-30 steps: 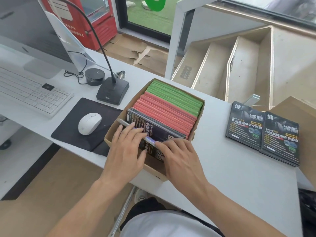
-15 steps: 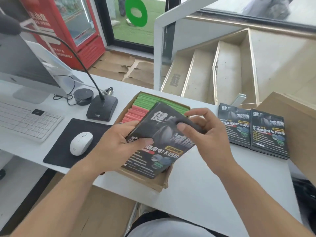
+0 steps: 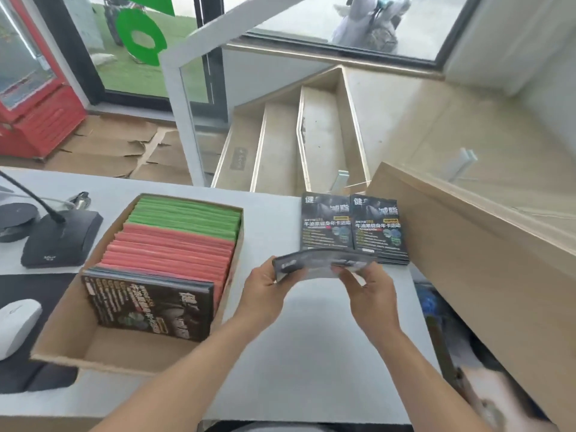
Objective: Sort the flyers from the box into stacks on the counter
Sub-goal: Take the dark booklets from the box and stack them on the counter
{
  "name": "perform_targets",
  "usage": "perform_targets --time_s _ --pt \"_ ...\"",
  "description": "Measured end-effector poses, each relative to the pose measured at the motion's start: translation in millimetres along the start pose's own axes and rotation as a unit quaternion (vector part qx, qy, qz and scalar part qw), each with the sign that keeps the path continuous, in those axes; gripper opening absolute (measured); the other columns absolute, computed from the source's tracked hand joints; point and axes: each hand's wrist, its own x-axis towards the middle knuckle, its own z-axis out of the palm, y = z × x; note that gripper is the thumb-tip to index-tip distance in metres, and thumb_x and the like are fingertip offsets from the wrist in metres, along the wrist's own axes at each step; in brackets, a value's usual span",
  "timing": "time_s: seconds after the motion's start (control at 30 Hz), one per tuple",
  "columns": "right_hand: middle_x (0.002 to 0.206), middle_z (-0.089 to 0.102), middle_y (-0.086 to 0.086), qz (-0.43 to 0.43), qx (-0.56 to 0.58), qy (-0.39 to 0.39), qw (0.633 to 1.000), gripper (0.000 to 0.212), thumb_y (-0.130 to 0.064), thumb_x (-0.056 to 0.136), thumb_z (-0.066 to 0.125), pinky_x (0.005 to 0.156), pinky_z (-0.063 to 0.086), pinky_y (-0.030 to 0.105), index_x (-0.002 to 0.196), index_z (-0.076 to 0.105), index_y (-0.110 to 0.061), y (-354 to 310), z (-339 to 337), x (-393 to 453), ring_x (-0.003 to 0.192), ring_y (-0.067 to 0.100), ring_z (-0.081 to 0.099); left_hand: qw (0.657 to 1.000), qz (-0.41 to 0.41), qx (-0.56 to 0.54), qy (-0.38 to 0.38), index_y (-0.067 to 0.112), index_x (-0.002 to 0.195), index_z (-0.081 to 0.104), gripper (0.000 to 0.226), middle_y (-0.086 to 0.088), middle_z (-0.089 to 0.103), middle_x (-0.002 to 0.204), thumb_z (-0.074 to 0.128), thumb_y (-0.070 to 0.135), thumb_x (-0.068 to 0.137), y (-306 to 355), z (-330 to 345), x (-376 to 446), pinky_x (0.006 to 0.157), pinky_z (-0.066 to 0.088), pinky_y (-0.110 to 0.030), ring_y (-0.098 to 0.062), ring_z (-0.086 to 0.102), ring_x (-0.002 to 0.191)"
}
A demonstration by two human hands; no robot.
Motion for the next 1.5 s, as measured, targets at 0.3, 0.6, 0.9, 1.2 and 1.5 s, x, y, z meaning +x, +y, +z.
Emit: perform_targets --time_s 0.3,0.6,0.9,1.2,1.5 --pt "0.104 0.074 -0.016 0.065 -0.004 -0.093 0.994 0.018 -0.011 0.096 0.067 0.093 0.052 0.033 0.107 0.067 -0.025 47 -19 1 0.105 0.005 0.067 0.999 -0.031 0.015 -0.011 0.028 0.112 0.070 0.031 0.011 0.075 0.102 0.074 0.006 0.090 -26 25 -3 0.083 0.047 -0.013 -0.005 0.067 0.098" --pt "0.109 0.067 -0.033 0.004 -0.049 -0.108 0.993 0.025 -0.012 0.103 0.055 0.086 0.044 0.010 0.124 0.056 -0.025 40 -18 12 0.106 -0.008 0.061 0.999 -0.026 -0.020 -0.016 0.024 0.117 0.071 0.023 0.015 0.075 0.113 0.062 0.012 0.099 -10 35 2 0.105 0.044 -0.033 -0.006 0.064 0.118" --pt "0.124 0.065 -0.024 0.049 -0.040 -0.165 0.984 0.033 -0.011 0.105 0.051 0.104 0.046 0.035 0.130 0.053 -0.033 60 -14 7 0.122 0.002 0.057 0.999 -0.024 -0.019 0.037 0.016 0.111 0.069 0.019 0.015 0.076 0.105 0.064 0.005 0.096 -13 41 -6 0.081 0.041 -0.005 0.007 0.064 0.102" --pt "0.111 0.074 -0.006 0.111 0.022 -0.170 0.979 0.024 -0.014 0.103 0.055 0.094 0.055 0.052 0.116 0.060 -0.034 59 -10 34 0.105 0.018 0.070 0.993 -0.074 -0.004 0.095 0.029 0.106 0.062 0.027 0.013 0.075 0.095 0.070 0.007 0.092 -11 42 14 0.065 0.049 -0.009 0.001 0.069 0.085" --pt "0.106 0.075 -0.001 0.182 0.015 -0.143 0.973 0.020 -0.023 0.100 0.062 0.080 0.062 0.039 0.119 0.059 -0.022 20 -1 139 0.089 0.014 0.075 0.984 -0.143 -0.052 0.094 0.031 0.119 0.054 0.022 0.001 0.074 0.100 0.058 0.017 0.103 19 45 117 0.061 0.060 -0.032 -0.017 0.075 0.080"
